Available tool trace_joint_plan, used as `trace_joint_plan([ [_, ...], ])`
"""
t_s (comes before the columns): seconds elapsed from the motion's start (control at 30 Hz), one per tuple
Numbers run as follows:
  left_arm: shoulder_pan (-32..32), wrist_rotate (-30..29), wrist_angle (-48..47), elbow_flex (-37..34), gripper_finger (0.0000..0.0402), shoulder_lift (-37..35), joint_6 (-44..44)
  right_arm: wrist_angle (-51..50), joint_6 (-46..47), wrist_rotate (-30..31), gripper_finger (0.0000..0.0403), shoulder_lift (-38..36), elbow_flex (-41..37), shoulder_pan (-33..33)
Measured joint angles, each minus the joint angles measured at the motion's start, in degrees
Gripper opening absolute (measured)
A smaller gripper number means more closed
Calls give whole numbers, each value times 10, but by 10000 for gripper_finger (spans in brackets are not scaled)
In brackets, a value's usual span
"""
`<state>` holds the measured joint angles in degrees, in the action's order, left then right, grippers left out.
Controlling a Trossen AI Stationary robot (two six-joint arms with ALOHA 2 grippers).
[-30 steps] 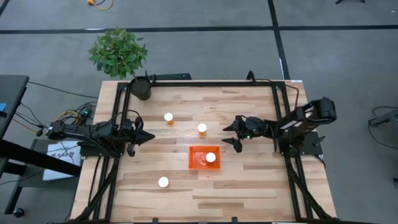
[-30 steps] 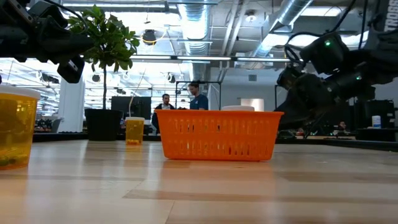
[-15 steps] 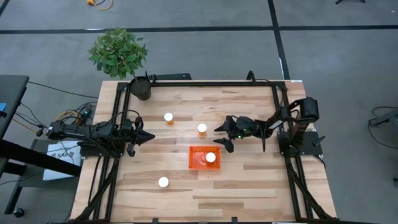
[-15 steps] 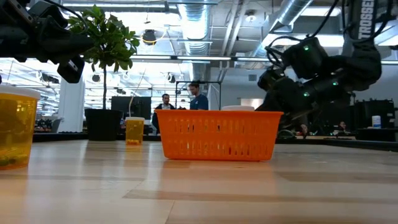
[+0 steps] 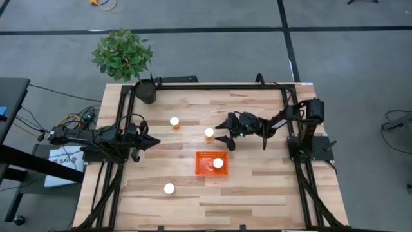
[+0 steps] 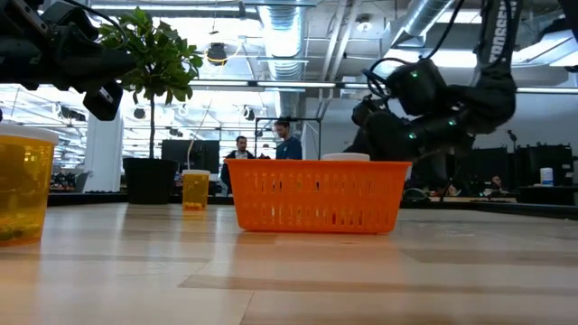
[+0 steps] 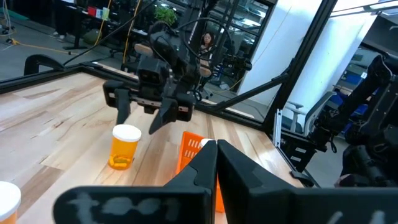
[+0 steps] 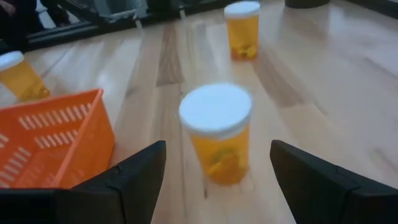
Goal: Pick and place pill bottles into a basket
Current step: Put the orange pill bottle into the orange bin
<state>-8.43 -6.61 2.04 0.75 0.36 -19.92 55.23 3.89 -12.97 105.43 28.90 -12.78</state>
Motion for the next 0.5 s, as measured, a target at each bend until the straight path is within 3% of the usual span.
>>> trace_joint_plan([
  [0.5, 0, -1, 0, 0, 0, 0, 0, -91, -44, -57, 282, 28, 86, -20],
])
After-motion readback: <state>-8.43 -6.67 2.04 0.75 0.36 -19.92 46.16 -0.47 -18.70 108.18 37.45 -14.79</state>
